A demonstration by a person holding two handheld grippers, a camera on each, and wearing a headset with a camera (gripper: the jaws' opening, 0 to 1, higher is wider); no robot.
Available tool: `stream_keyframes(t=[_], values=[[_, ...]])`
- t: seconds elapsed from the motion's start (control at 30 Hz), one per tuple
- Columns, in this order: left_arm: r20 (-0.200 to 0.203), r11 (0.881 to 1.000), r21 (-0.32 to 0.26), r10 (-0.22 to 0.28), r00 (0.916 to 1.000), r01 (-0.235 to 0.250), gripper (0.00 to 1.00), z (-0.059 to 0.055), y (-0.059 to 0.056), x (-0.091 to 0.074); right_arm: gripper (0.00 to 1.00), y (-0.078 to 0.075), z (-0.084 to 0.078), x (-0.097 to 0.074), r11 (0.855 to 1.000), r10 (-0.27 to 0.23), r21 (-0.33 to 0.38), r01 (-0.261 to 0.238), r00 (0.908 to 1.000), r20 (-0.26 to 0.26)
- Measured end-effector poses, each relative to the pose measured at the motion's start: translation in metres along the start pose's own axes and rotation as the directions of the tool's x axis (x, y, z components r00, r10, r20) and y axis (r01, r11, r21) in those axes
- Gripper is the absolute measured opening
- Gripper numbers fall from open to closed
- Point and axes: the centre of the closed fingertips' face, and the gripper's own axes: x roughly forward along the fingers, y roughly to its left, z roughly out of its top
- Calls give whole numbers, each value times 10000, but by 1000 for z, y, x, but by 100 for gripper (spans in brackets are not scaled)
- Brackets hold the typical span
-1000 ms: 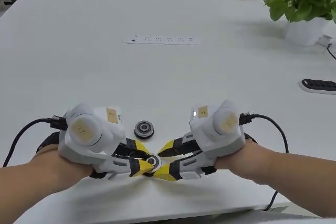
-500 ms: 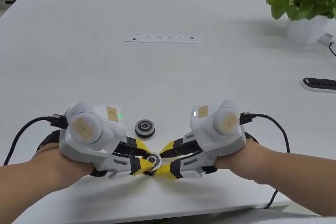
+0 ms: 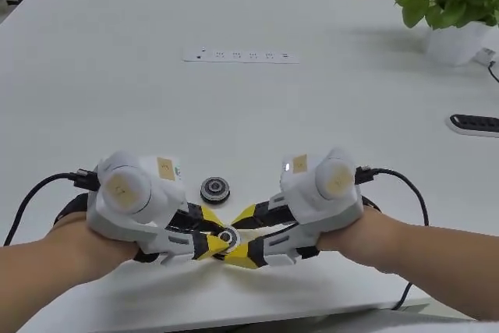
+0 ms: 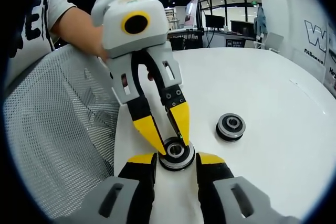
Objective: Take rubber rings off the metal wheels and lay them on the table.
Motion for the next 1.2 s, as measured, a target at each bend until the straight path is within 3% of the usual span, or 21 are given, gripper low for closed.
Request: stream_keyframes(t=[0.8,1.2], values=[[14,10000,-54,18,10000,-18,14,0,1,0,20,0,-10,-6,9981,55,-613,-81,9991,-418],[18,10000,-74,48,10000,-47,14,0,1,0,15,-1,-14,-7,9994,87,-319,-104,9986,-530]])
